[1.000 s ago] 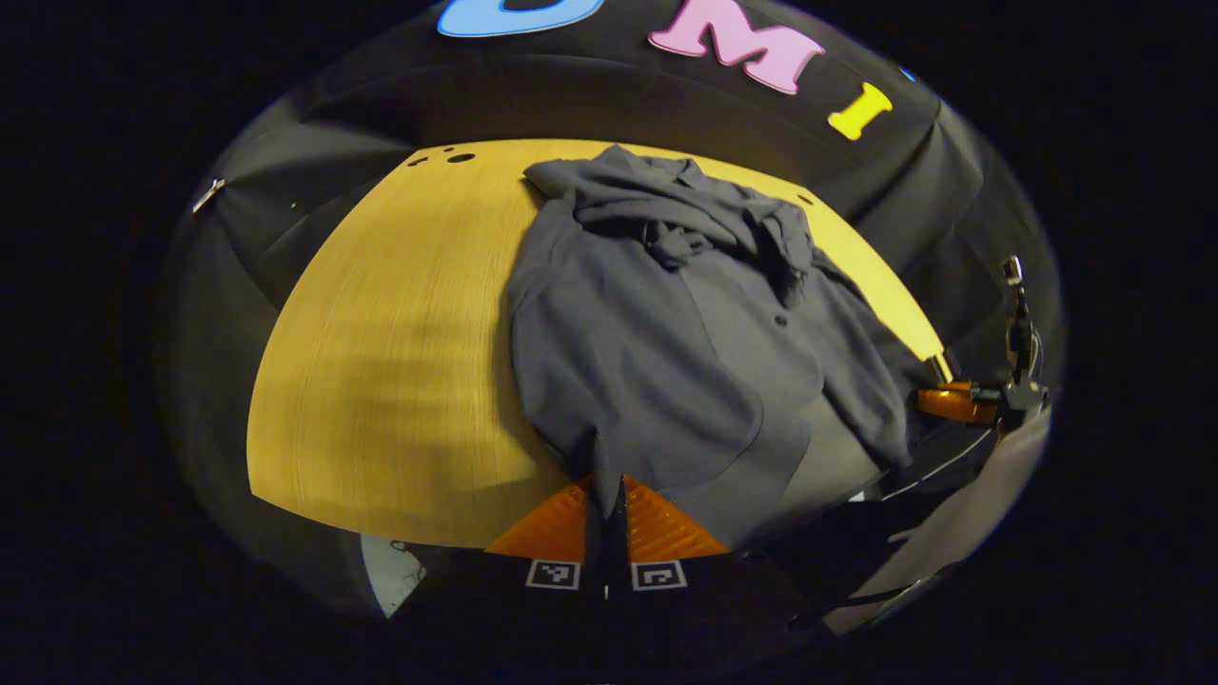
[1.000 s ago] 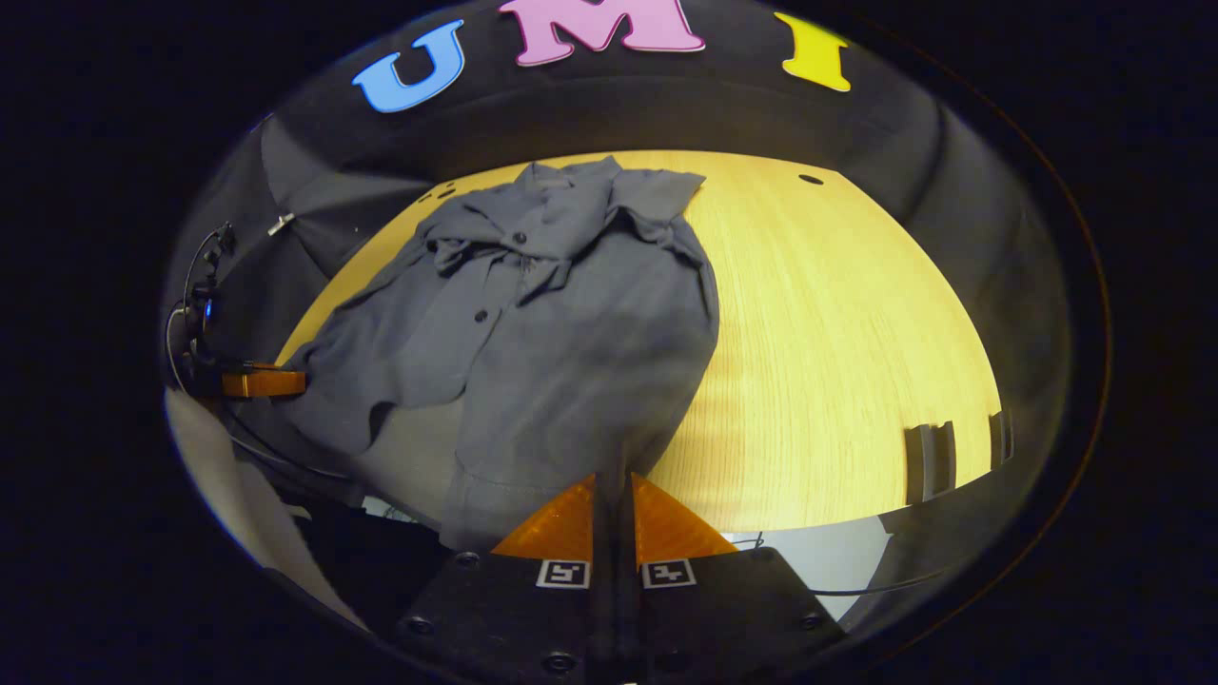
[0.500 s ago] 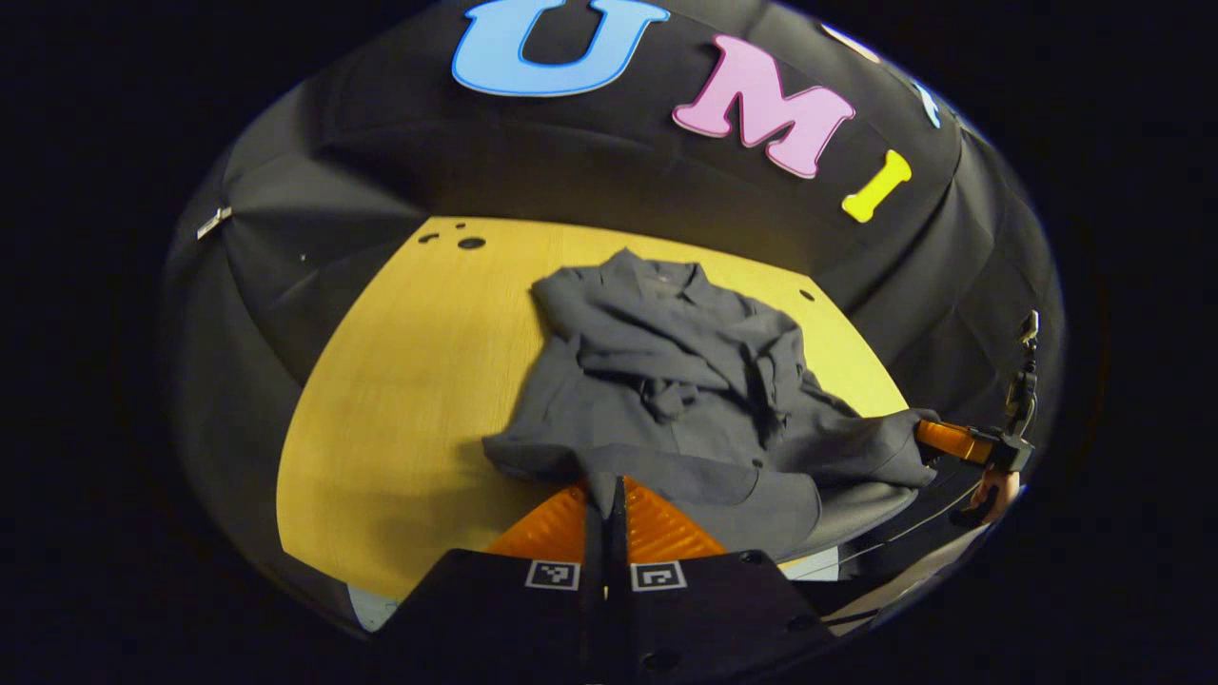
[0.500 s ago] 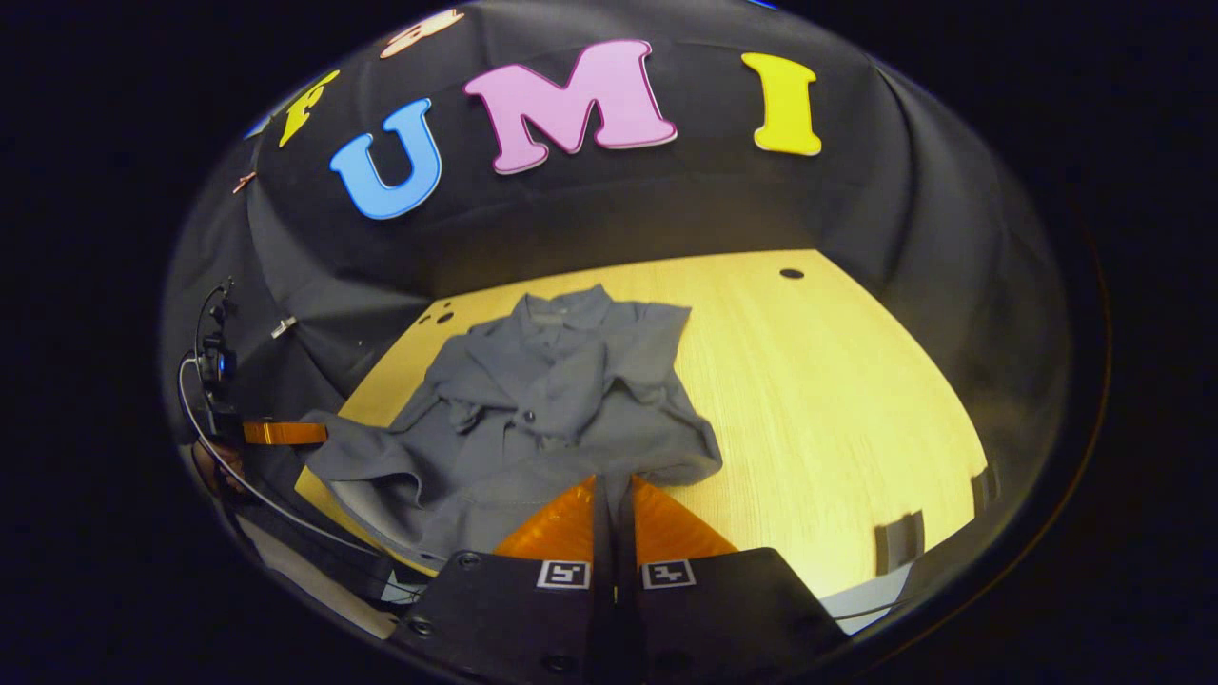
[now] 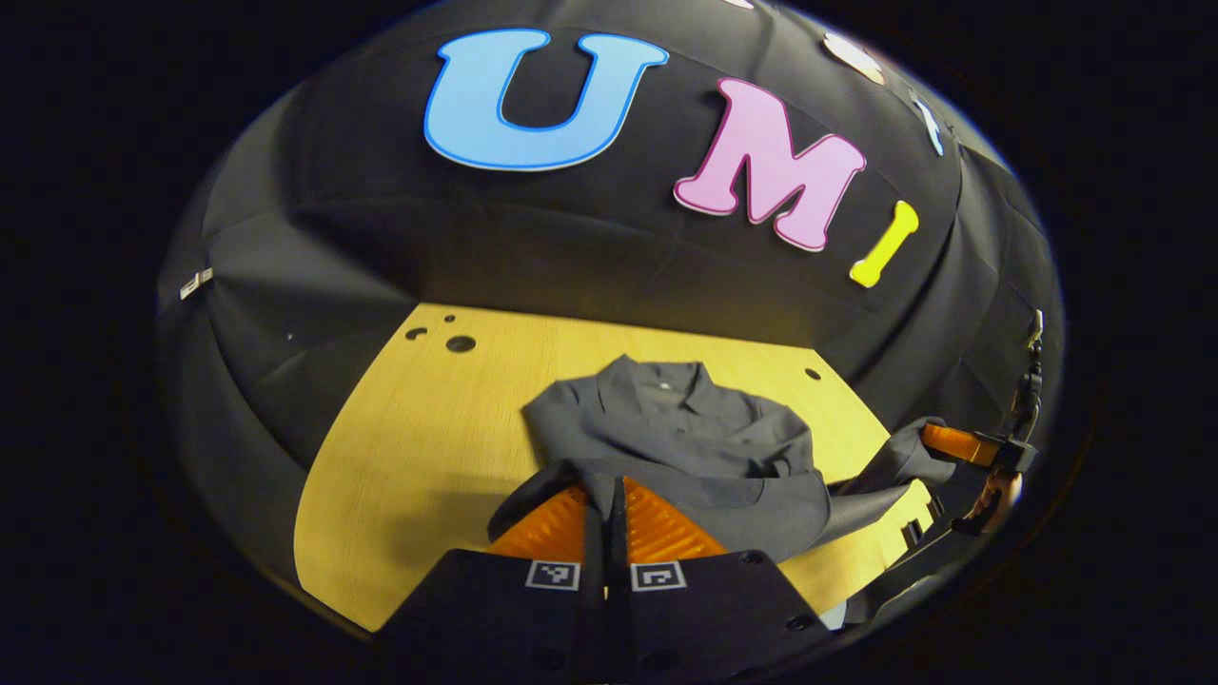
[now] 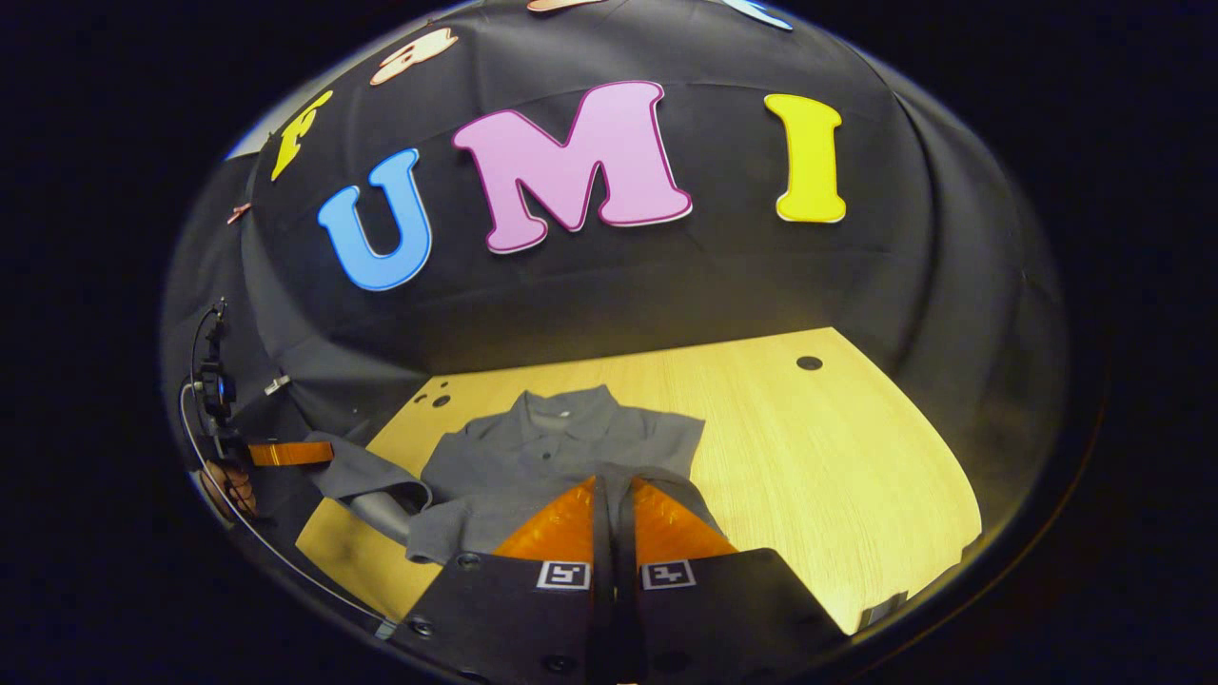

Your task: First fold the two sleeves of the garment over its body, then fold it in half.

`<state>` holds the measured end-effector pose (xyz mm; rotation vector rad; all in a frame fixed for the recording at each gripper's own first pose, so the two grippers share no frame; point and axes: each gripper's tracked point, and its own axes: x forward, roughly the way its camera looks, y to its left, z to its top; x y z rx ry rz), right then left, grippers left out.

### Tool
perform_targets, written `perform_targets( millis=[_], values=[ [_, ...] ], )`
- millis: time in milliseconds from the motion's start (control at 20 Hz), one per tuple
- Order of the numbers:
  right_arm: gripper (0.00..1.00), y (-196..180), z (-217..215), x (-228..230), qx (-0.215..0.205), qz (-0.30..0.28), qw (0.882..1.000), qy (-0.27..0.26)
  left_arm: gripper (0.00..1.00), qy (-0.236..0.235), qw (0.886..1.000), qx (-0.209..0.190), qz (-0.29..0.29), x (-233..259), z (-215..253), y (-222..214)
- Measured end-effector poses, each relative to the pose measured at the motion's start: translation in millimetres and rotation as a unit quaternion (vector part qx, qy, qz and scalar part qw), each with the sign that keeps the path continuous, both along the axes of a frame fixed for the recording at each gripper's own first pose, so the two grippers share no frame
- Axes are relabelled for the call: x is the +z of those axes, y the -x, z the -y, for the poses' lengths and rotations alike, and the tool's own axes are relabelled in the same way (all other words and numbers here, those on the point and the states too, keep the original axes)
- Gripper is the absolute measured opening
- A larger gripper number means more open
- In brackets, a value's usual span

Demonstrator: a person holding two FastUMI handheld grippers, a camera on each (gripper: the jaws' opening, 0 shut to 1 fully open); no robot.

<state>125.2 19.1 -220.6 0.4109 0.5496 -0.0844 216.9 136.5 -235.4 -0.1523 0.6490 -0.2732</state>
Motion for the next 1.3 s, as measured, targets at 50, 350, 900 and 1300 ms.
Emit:
perform_targets(
  millis=[50,350,900,1300],
  values=[
    [0.05,-13,3,0,-0.003,0.005,1.000,0.000,0.05,-0.002,1.000,0.002,0.008,2,1,-13],
    [0.05,-75,29,-21,-0.022,0.011,1.000,0.012,0.06,-0.002,0.999,0.012,0.029,-9,11,-79],
    [0.05,-165,51,-148,-0.020,-0.043,0.998,0.028,0.02,-0.049,0.999,0.019,0.005,-107,21,-186],
    [0.05,-181,43,-237,-0.009,-0.102,0.995,0.019,0.05,-0.062,0.996,0.046,-0.040,-175,16,-203]
  ],
)
